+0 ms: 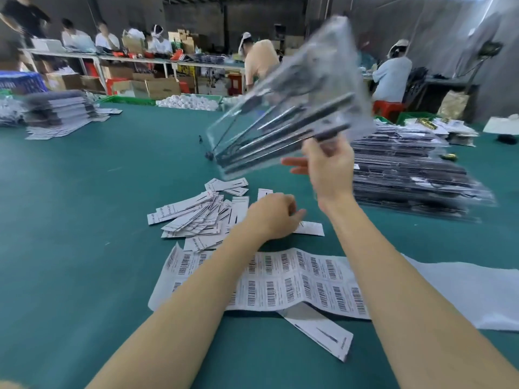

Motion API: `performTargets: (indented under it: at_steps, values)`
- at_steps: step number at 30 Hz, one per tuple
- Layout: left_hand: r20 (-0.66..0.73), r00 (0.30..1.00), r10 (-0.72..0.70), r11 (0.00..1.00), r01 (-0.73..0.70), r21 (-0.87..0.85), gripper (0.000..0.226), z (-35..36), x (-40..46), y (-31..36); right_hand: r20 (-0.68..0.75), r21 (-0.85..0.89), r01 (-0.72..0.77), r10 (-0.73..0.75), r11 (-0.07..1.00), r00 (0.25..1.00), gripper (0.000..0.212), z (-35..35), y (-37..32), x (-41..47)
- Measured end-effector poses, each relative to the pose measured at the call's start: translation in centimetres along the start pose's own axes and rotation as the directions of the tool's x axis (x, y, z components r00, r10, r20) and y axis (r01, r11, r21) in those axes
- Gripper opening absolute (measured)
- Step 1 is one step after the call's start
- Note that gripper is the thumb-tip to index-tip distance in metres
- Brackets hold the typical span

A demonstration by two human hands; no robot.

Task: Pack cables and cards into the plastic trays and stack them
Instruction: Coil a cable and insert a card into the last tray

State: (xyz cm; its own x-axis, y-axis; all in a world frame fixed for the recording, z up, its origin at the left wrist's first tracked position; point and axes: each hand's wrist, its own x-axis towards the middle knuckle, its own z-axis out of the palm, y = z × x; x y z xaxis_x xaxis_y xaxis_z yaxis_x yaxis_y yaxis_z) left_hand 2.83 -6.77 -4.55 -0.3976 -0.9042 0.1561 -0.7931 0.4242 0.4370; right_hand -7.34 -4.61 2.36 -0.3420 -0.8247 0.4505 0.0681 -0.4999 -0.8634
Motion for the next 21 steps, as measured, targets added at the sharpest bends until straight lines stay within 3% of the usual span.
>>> performTargets:
  at_steps: [3, 7, 10, 11, 13, 14, 15, 18, 21]
  values:
    - [0.032, 0.994, -0.106, 0.966, 0.111, -0.232, 0.031, -1.1, 0.4, -1.2, -0.220, 0.241, -0.199, 0.253, 0.950, 0.942, 0.023, -3.2, -0.4, 0.4]
    - [0.045, 0.944, -0.327, 0.816, 0.306, -0.491, 0.017, -2.7, 1.3, -3.5, -0.330, 0.407, -0.286, 0.432, 0.867, 0.839, 0.023, -7.8, -0.1, -0.9]
    - [0.149, 0.909, -0.389, 0.481, 0.338, -0.809, 0.020, -4.0, 1.4, -4.4, -0.378, 0.484, -0.271, 0.478, 0.832, 0.793, 0.023, -10.4, -0.3, -1.9]
    - [0.198, 0.918, -0.343, 0.345, 0.319, -0.883, 0.014, -4.5, 1.1, -4.8, -0.392, 0.498, -0.268, 0.490, 0.824, 0.779, 0.023, -11.1, -0.4, -2.1]
    - [0.265, 0.953, -0.147, 0.001, 0.268, -0.963, 0.030, -5.7, 0.2, -5.7, -0.401, 0.531, -0.279, 0.528, 0.800, 0.749, 0.025, -12.2, -0.3, -2.6]
    - [0.259, 0.963, -0.067, -0.119, 0.250, -0.961, 0.040, -6.1, -0.1, -6.0, -0.394, 0.557, -0.289, 0.554, 0.779, 0.734, 0.025, -12.5, -0.2, -2.9]
    - [0.240, 0.970, -0.027, -0.159, 0.233, -0.959, 0.045, -6.6, -0.4, -5.9, -0.379, 0.587, -0.298, 0.581, 0.753, 0.720, 0.024, -12.7, -0.1, -3.0]
    - [0.177, 0.983, -0.054, -0.025, 0.176, -0.984, 0.058, -7.6, -0.6, -4.1, -0.338, 0.646, -0.332, 0.647, 0.688, 0.684, 0.022, -12.3, 0.3, -3.2]
    - [0.179, 0.984, -0.018, 0.187, 0.179, -0.966, 0.041, -8.8, -0.9, -2.5, -0.375, 0.575, -0.362, 0.630, 0.734, 0.680, 0.018, -11.2, -0.3, -2.9]
